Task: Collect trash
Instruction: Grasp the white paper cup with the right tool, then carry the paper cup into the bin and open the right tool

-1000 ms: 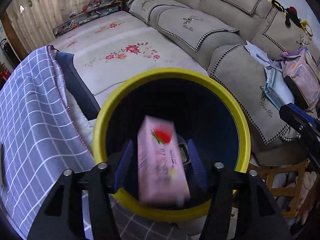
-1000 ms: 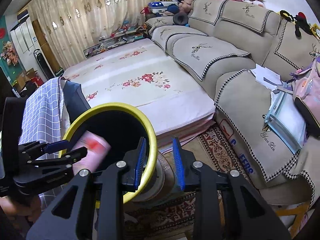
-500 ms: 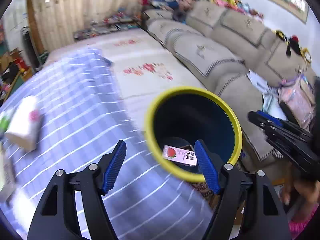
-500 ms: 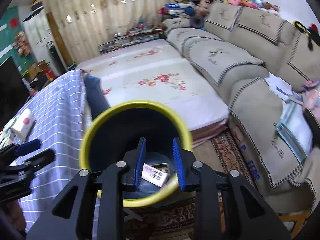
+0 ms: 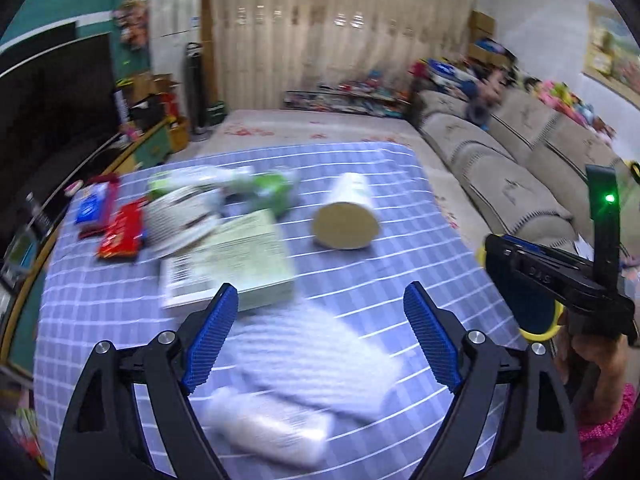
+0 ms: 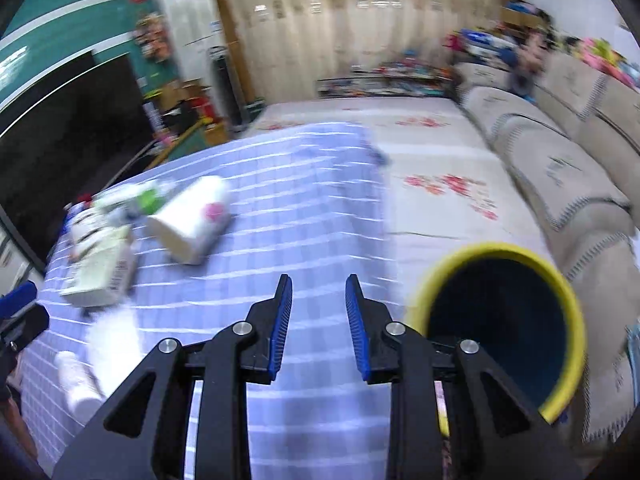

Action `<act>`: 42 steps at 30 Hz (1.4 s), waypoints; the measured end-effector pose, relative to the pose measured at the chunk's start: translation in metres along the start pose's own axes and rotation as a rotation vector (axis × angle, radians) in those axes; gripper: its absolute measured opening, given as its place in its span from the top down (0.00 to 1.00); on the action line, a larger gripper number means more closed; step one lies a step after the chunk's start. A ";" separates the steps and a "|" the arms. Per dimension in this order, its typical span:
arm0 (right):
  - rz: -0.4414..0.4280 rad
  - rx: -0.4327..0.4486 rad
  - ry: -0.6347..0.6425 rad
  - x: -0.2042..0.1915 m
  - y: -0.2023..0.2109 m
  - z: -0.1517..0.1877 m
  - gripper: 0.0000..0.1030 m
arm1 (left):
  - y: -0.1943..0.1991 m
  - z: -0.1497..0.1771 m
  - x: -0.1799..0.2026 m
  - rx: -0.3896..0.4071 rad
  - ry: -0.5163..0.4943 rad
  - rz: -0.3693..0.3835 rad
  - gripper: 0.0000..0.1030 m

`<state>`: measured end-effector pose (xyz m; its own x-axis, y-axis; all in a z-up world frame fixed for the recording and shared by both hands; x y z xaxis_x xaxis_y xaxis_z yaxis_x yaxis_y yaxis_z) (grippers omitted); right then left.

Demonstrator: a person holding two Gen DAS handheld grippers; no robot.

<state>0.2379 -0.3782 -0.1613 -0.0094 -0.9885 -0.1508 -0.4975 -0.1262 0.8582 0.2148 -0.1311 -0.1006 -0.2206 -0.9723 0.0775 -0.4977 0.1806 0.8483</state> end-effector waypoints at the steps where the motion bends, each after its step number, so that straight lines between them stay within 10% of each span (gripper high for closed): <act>1: -0.013 0.002 0.023 -0.018 -0.005 -0.005 0.74 | 0.002 0.004 -0.009 0.002 0.015 -0.004 0.17; 14: 0.009 -0.042 0.093 -0.104 -0.071 -0.040 0.74 | 0.011 0.031 -0.075 0.004 0.122 -0.007 0.15; 24: 0.062 -0.038 0.065 -0.096 -0.093 -0.052 0.74 | 0.007 0.036 -0.080 -0.002 0.134 0.014 0.14; 29: 0.062 -0.027 0.033 -0.086 -0.092 -0.057 0.95 | 0.009 0.036 -0.073 0.000 0.127 0.015 0.14; 42: 0.013 0.061 -0.049 -0.039 -0.017 -0.042 0.96 | 0.016 0.039 -0.054 0.006 0.093 0.022 0.14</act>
<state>0.2829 -0.3407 -0.1492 -0.0575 -0.9846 -0.1650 -0.5486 -0.1069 0.8292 0.1858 -0.0693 -0.1115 -0.1530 -0.9776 0.1444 -0.4990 0.2026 0.8426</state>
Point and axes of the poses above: each gripper's, at about its wrist camera, not at the fingertips, and y roughly against the way its jaws point, x to its right, z to its underside, the point moved 10 cm from there along -y, roughly the way its jaws point, and after that the axes turned 15 degrees about -x, right-handed, at the moved point
